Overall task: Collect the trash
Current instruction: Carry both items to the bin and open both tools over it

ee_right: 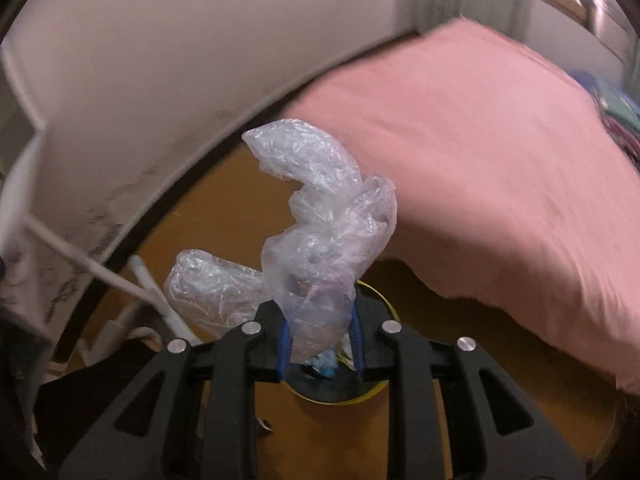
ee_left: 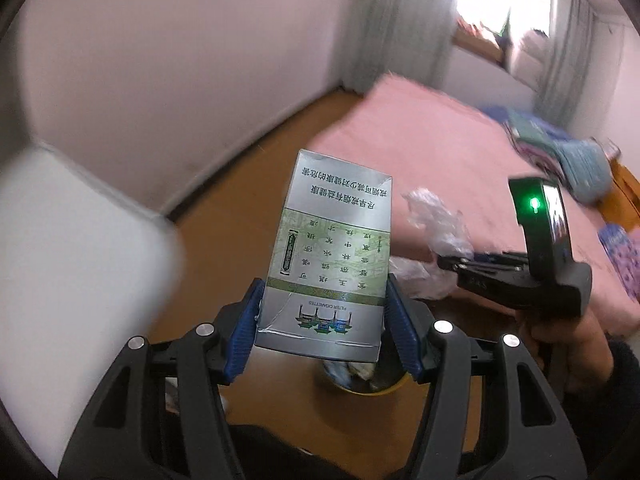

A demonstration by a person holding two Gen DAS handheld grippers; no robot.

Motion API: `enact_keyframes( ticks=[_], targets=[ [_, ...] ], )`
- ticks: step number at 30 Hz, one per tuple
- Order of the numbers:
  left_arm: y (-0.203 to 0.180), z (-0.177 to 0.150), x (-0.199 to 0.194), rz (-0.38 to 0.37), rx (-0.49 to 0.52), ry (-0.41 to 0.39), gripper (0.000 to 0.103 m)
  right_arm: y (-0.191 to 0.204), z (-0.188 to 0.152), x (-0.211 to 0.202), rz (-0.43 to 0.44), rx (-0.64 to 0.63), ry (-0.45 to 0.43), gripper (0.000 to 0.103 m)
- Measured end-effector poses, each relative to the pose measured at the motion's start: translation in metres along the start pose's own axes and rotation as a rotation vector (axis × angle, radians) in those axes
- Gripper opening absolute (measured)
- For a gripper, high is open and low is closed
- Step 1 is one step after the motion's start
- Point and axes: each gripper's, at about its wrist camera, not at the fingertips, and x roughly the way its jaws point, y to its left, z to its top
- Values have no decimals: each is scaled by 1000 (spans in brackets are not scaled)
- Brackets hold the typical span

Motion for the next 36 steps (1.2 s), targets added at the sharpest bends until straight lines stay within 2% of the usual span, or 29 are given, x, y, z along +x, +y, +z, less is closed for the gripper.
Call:
enact_keyframes(
  ticks=[5, 7, 9, 12, 15, 21, 23, 27, 32, 34, 36],
  targets=[
    [-16, -22, 101, -54, 2, 131, 58, -27, -21, 62, -44, 31, 155, 23],
    [-13, -36, 142, -92, -38, 210, 58, -30, -32, 79, -62, 25, 213, 23],
    [-3, -49, 168, -132, -93, 264, 58, -36, -44, 94, -73, 27, 265, 23],
    [3, -62, 200, -145, -135, 321, 58, -37, -57, 107, -72, 29, 310, 23],
    [1, -65, 208, -185, -194, 335, 58, -34, -61, 115, -63, 16, 337, 23],
    [3, -71, 215, -205, -230, 349, 58, -38, -63, 111, -40, 11, 327, 24],
    [-1, -72, 215, -202, -226, 348, 58, -39, -62, 110, -38, 6, 317, 29],
    [-7, -79, 210, -199, -204, 344, 58, -35, -58, 106, -30, 2, 291, 47],
    [-7, -82, 207, -200, -200, 337, 58, -35, -54, 102, -21, 11, 264, 50],
    [-8, -82, 207, -201, -197, 338, 58, -36, -52, 98, -25, 20, 253, 57],
    [-11, -82, 208, -203, -186, 338, 58, -40, -50, 94, -34, 37, 234, 60]
  ],
)
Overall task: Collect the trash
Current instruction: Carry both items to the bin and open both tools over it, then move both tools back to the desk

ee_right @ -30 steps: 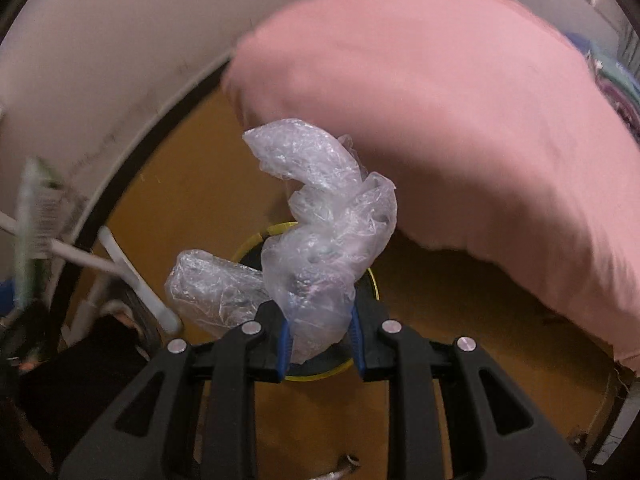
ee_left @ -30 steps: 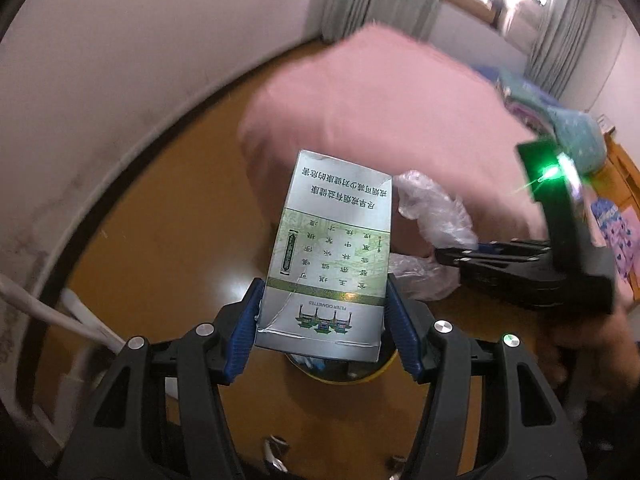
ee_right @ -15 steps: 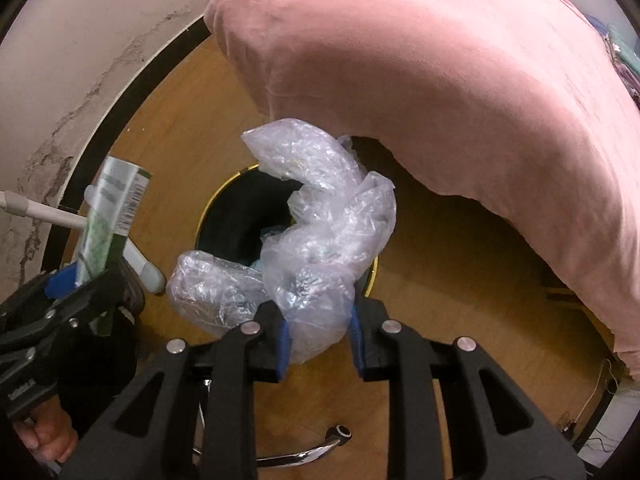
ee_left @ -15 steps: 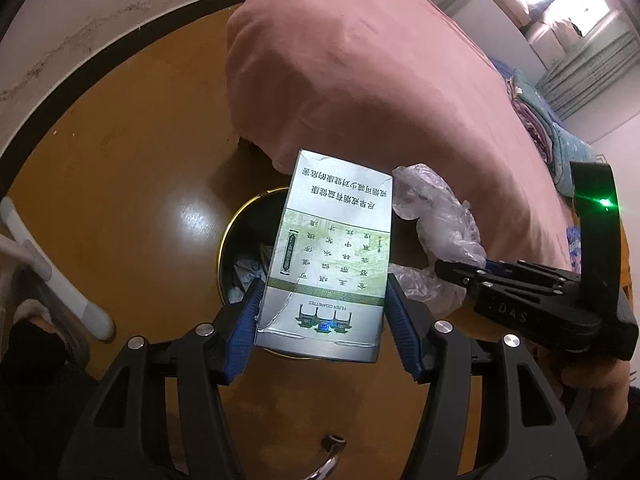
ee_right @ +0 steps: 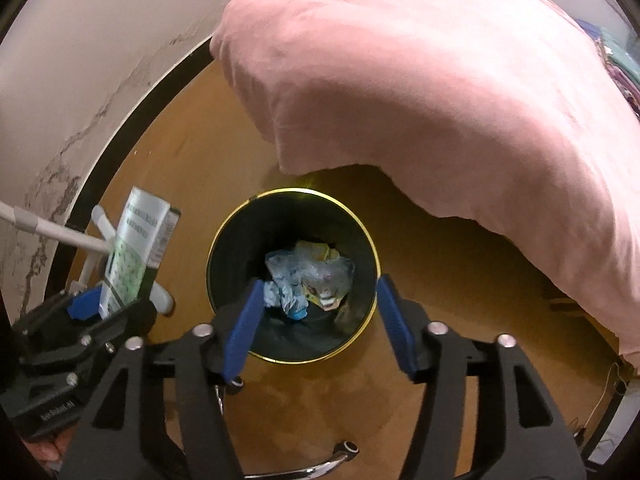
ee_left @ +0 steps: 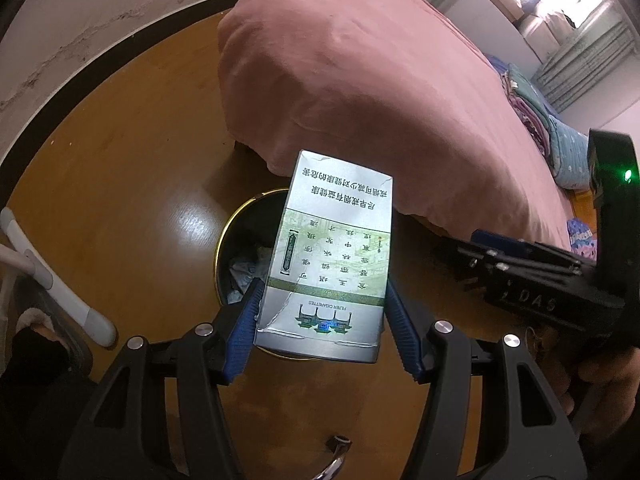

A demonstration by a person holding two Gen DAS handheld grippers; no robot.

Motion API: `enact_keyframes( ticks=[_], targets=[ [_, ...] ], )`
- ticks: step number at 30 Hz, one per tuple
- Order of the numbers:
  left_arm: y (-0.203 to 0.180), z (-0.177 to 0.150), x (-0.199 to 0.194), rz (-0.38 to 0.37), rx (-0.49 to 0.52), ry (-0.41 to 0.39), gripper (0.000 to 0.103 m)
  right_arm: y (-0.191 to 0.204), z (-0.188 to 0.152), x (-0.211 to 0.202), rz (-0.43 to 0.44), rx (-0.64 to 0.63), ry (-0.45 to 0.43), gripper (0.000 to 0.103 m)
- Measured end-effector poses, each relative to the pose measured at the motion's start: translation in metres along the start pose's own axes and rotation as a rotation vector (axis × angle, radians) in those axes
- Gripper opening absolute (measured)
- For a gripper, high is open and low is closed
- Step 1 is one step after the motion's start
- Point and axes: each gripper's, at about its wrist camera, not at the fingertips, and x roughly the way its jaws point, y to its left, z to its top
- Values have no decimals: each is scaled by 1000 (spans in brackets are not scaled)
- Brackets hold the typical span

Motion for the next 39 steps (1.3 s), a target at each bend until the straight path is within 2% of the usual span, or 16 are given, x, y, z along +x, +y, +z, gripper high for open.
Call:
enact_keyframes(
  ticks=[5, 7, 15, 17, 19, 21, 22, 25, 28, 31, 35, 39],
  targets=[
    [-9, -1, 0, -21, 35, -8, 60, -11, 4, -10, -7, 58, -38, 61],
    [-10, -1, 0, -32, 38, -8, 80, -13, 5, -12, -8, 71, -46, 62],
    [-5, -2, -12, -22, 16, -42, 81, -6, 5, -19, -1, 51, -62, 63],
    [-8, -4, -26, 7, 16, -69, 81, -2, 6, -25, -5, 35, -74, 63],
    [-17, -6, -51, -9, 40, -113, 81, 2, 8, -34, -8, 18, -96, 63],
    [-30, -7, -90, -8, 75, -181, 89, 10, 11, -54, -22, -6, -146, 64],
    [-37, -7, -115, 18, 98, -224, 93, 15, 12, -65, -27, -16, -173, 67],
    [-46, -10, -189, 94, 153, -335, 94, 38, 13, -112, 16, -46, -273, 73],
    [-36, -23, -265, 199, 164, -420, 95, 82, 10, -161, 159, -105, -344, 75],
    [-6, -45, -338, 326, 143, -487, 96, 137, 0, -192, 267, -212, -365, 75],
    [60, -89, -418, 512, 11, -522, 96, 244, -22, -227, 442, -439, -353, 75],
    [139, -154, -484, 686, -211, -531, 96, 362, -52, -250, 602, -686, -309, 75]
  ],
)
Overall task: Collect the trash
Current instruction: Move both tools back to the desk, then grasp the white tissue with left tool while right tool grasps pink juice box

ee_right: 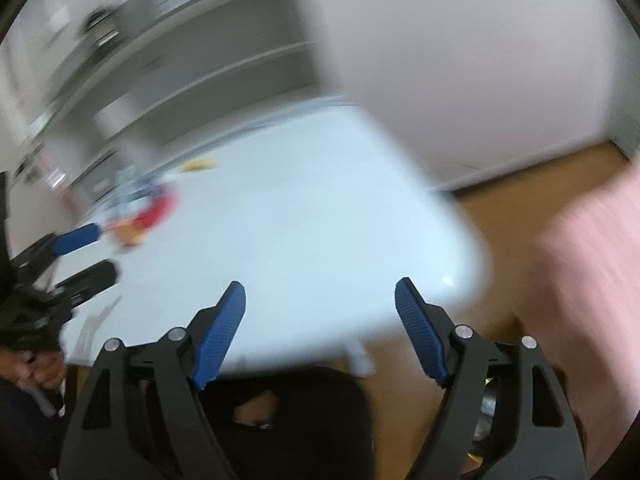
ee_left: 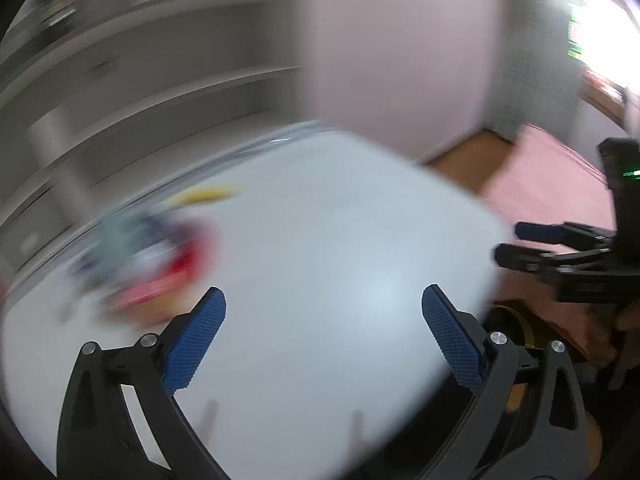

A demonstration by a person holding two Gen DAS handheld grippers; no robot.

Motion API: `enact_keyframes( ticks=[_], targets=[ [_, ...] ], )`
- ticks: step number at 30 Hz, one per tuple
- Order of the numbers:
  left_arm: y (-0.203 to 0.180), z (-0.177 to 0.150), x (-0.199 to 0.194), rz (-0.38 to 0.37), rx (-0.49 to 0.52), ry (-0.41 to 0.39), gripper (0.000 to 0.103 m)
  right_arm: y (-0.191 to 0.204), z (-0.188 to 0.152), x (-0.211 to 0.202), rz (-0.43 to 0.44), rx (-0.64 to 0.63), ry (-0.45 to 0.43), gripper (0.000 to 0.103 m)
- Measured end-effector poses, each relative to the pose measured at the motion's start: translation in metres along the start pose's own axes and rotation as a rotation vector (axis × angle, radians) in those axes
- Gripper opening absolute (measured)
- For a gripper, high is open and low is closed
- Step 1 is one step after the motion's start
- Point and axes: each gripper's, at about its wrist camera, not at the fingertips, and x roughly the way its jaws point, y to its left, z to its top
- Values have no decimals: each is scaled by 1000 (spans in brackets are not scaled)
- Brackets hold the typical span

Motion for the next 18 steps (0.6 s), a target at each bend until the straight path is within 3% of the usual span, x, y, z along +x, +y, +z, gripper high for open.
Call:
enact_keyframes(
  ticks=[5, 8, 13, 18],
  targets=[
    [126, -48, -25, 216, -265, 33, 96, 129, 33, 68, 152, -207, 81, 75],
    [167, -66, -33, 282, -369, 57, 96, 181, 39, 99, 172, -248, 109, 75],
    [196, -81, -43, 326, -426, 56, 96, 243, 41, 145, 114, -243, 126, 75],
    [211, -81, -31, 341, -431, 71, 96, 259, 40, 170, 35, -201, 140, 70]
  ],
)
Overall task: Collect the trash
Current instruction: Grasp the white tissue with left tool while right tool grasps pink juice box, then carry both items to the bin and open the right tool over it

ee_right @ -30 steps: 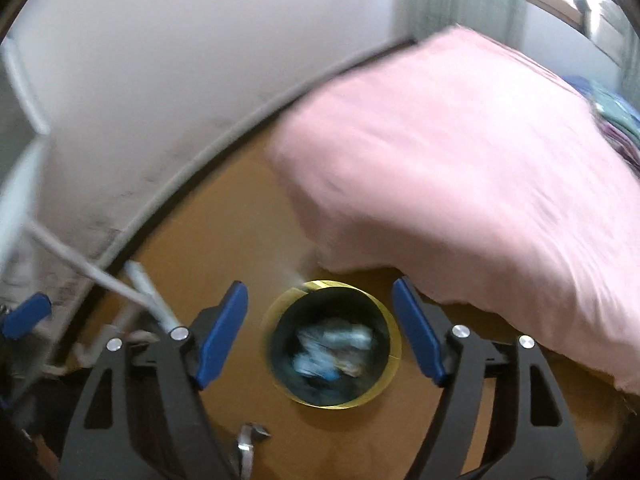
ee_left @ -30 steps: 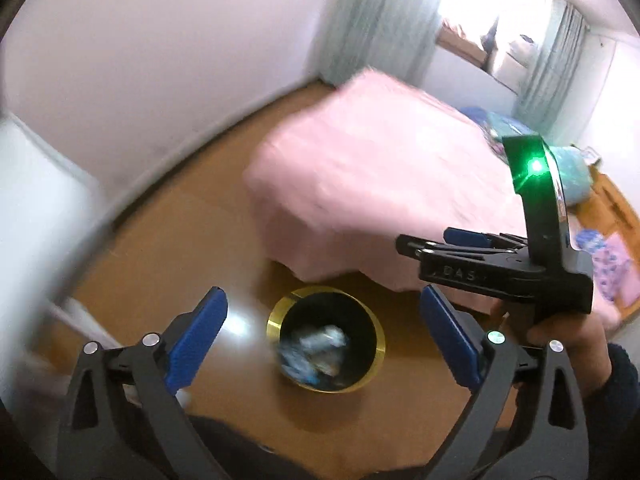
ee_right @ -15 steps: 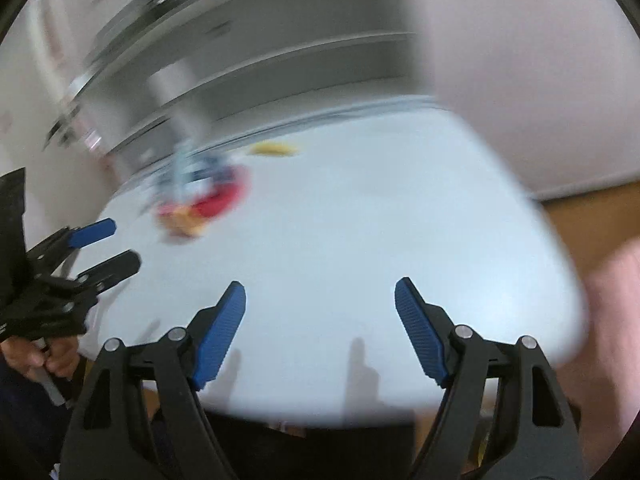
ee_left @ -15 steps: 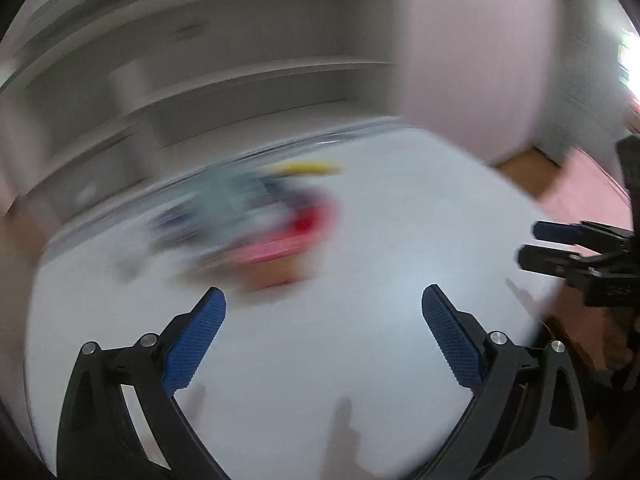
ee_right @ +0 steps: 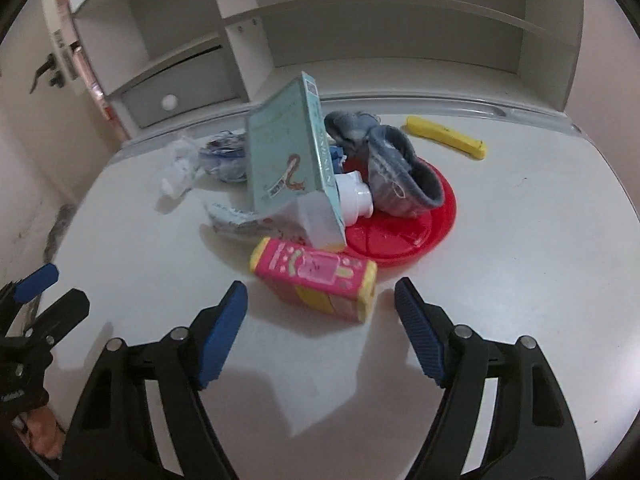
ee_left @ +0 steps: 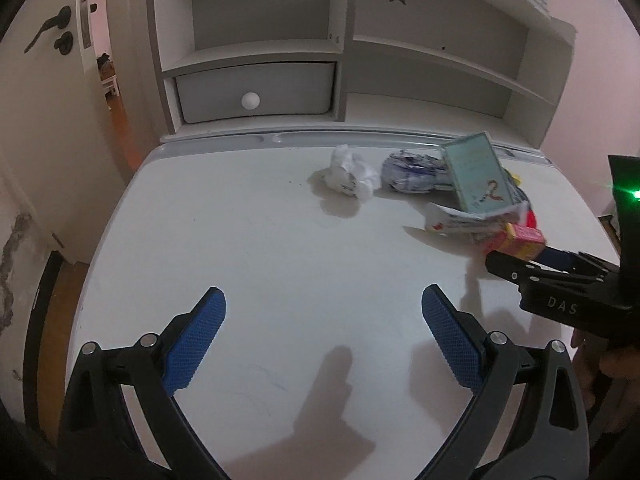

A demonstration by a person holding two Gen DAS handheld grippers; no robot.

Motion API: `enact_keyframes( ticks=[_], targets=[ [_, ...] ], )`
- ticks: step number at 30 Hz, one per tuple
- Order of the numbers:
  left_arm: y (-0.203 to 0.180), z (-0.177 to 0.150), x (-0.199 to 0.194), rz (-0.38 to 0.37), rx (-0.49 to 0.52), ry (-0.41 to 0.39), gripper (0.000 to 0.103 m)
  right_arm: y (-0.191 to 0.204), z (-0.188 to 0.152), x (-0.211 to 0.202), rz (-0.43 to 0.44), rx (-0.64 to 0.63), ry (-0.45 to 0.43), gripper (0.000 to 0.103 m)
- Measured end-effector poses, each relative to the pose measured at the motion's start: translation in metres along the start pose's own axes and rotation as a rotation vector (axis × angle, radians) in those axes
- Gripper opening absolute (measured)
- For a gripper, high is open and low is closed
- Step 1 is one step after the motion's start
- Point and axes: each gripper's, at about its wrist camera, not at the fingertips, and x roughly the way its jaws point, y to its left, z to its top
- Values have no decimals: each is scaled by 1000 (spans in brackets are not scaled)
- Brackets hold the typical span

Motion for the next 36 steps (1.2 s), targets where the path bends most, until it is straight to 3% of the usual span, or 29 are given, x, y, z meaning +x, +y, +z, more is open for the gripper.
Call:
enact_keyframes(
  ticks=[2, 10, 17, 18, 19, 20, 21, 22, 27, 29, 32, 36],
  targets=[
    [3, 3, 0, -14, 1, 5, 96, -1, 2, 0, -29, 4, -20, 52],
    [-14, 52, 67, 24, 65, 17, 96, -31, -11, -36, -6, -1, -56, 53],
    [-15, 82, 106, 34, 7, 59, 93, -71, -34, -73, 21, 4, -53, 53],
    [-16, 82, 107, 42, 12, 54, 90, -74, -35, -74, 21, 6, -52, 53],
    [-18, 82, 106, 50, 23, 45, 77, -78, -37, -77, 19, 10, -52, 53],
    [-20, 80, 106, 53, 42, 47, 53, -84, -39, -81, 17, 14, -55, 53],
    [-21, 79, 106, 49, 52, 58, 37, -90, -42, -85, 13, 20, -58, 53],
    [-23, 76, 105, 52, 61, 74, 28, -95, -45, -89, 10, 26, -60, 53],
    [-39, 63, 64, 47, 69, 19, 27, -142, -68, -123, -44, 89, -101, 53],
    [-58, 58, 41, 19, 94, -16, 27, -167, -81, -139, -74, 125, -118, 53],
    [-104, 51, 6, -79, 176, -64, 27, -211, -104, -164, -149, 194, -150, 53],
    [-198, 27, -27, -257, 355, -124, 27, -280, -150, -196, -270, 329, -171, 53]
  ],
)
